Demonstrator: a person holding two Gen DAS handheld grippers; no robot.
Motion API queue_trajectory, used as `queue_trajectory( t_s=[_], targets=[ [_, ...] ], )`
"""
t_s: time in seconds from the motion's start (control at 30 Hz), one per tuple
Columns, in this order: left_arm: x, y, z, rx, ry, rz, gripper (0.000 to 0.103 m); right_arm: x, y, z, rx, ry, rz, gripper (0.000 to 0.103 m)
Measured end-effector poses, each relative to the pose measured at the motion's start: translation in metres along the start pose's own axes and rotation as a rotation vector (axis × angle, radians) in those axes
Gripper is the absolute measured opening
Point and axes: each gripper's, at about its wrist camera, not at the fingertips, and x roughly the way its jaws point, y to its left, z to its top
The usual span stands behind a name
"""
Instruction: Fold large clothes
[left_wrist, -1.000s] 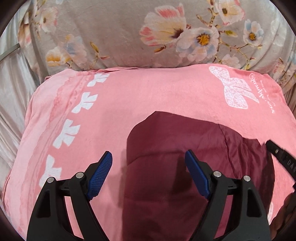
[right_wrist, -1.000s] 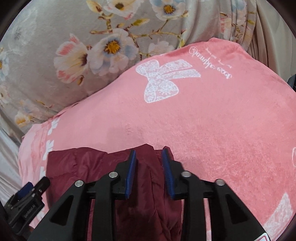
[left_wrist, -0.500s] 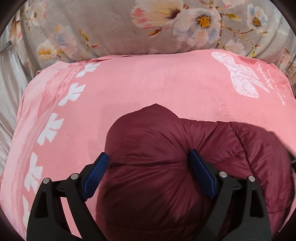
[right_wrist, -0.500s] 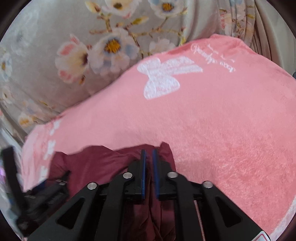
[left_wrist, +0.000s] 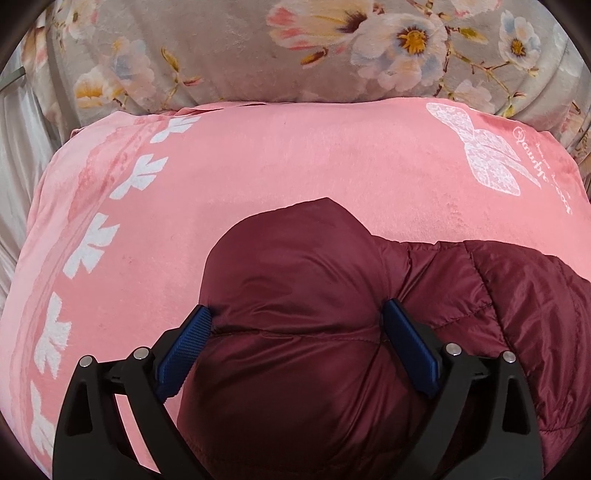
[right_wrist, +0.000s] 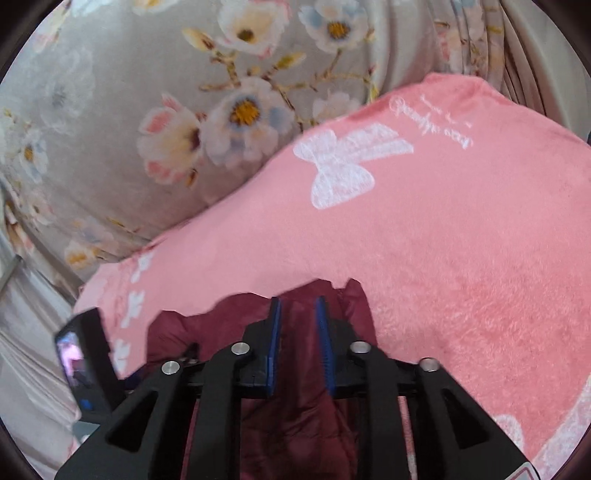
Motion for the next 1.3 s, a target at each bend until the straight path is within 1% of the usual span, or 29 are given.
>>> queue_trajectory(
  t_s=[0.03, 0.07, 0.1, 0.13, 0.17, 0.2, 0.23, 0.3, 0.33, 0.5, 0.57, 0.63, 0.73, 1.0, 1.3],
  targets=[
    [0.0, 0.0, 0.0, 0.0, -0.001, 0.002, 0.092, -0.001, 0.004, 0.001, -0.013, 0.016, 0.011, 0.043],
    [0.0, 0.0, 0.0, 0.002, 0.0, 0.002, 0.092, 0.004, 0.008, 0.0, -0.031, 0.045, 0.022, 0.046],
    [0.0, 0.001, 0.0, 0.004, -0.002, 0.004, 0.092, 0.009, 0.011, -0.003, -0.044, 0.062, 0.004, 0.046],
    [0.0, 0.001, 0.0, 0.004, -0.002, 0.006, 0.092, 0.016, 0.012, -0.007, -0.063, 0.079, -0.034, 0.046],
    [-0.001, 0.0, 0.0, 0.003, -0.001, 0.006, 0.092, 0.028, 0.012, -0.011, -0.084, 0.103, -0.08, 0.044],
    [-0.001, 0.001, 0.0, 0.003, 0.004, 0.003, 0.092, 0.034, 0.009, -0.016, -0.087, 0.11, -0.093, 0.023],
    [-0.002, 0.001, 0.0, 0.002, 0.008, 0.0, 0.092, 0.039, 0.004, -0.018, -0.076, 0.107, -0.093, 0.013],
    [-0.01, 0.007, 0.001, -0.008, 0.005, -0.016, 0.092, 0.036, -0.003, -0.016, -0.056, 0.075, -0.082, 0.007],
    [-0.014, 0.011, -0.001, -0.017, -0.001, -0.022, 0.092, 0.035, -0.004, -0.017, -0.067, 0.064, -0.088, 0.006],
    [-0.012, 0.017, -0.006, -0.061, 0.003, -0.05, 0.094, 0.053, -0.002, -0.032, -0.144, 0.056, -0.149, 0.005],
    [-0.009, 0.015, -0.007, -0.063, 0.006, -0.055, 0.095, 0.06, -0.001, -0.039, -0.19, 0.052, -0.182, 0.005],
    [-0.007, 0.012, -0.009, -0.06, -0.001, -0.05, 0.096, 0.065, -0.002, -0.043, -0.203, 0.057, -0.19, 0.006],
    [-0.003, 0.008, -0.012, -0.06, -0.01, -0.037, 0.098, 0.073, -0.005, -0.045, -0.206, 0.068, -0.187, 0.006],
    [0.002, 0.0, -0.016, -0.035, -0.045, 0.017, 0.098, 0.081, -0.008, -0.048, -0.205, 0.076, -0.17, 0.006],
    [0.005, -0.007, -0.019, -0.025, -0.071, 0.052, 0.098, 0.086, -0.013, -0.049, -0.181, 0.08, -0.138, 0.006]
  ],
)
